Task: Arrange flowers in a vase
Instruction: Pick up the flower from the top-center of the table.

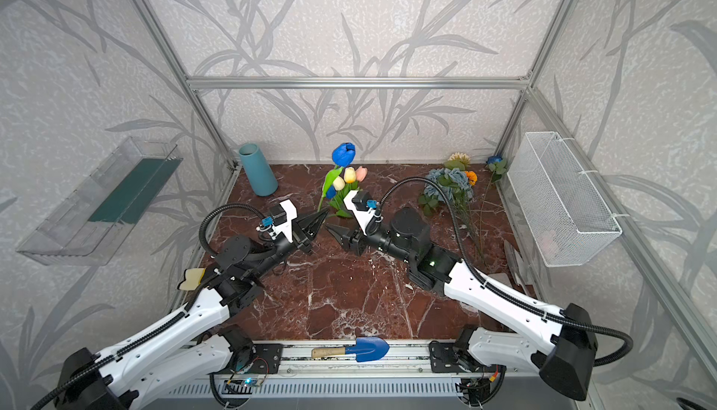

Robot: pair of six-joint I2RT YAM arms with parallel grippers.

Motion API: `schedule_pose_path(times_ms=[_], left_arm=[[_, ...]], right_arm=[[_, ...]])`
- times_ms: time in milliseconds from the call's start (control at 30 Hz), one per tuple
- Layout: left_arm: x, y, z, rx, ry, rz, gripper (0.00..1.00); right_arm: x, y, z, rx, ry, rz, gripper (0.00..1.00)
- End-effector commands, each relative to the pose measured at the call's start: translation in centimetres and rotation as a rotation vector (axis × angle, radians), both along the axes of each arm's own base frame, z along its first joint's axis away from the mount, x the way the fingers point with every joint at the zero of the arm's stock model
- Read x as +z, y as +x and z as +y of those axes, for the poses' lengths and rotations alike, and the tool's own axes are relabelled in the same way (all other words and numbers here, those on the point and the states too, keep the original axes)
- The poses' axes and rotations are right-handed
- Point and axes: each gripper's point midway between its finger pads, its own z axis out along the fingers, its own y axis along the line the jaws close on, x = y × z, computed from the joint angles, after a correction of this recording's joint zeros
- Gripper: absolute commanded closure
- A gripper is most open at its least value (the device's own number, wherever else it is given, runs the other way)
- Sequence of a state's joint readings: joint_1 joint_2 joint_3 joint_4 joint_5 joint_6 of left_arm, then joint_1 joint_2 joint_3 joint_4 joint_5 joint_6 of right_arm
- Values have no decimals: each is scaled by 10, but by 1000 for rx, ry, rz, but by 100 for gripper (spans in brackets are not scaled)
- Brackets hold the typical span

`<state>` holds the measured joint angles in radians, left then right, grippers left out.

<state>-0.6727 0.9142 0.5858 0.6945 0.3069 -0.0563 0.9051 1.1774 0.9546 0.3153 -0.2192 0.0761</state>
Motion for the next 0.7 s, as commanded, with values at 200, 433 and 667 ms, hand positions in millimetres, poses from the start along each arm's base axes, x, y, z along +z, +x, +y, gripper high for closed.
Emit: schedule_pose_path(times_ms=[200,433,667], left_arm=[[0,-16,-5,-100,-53,-32,100],[-3,-15,-8,-113,-52,-29,100],[-5,-13,-6,-92,-50,-38,100]], right_arm=[[78,-15,-7,45,208,-132,45],[76,-11,-2,59,174,-130,74],[73,-9,3,62,148,-131,92]])
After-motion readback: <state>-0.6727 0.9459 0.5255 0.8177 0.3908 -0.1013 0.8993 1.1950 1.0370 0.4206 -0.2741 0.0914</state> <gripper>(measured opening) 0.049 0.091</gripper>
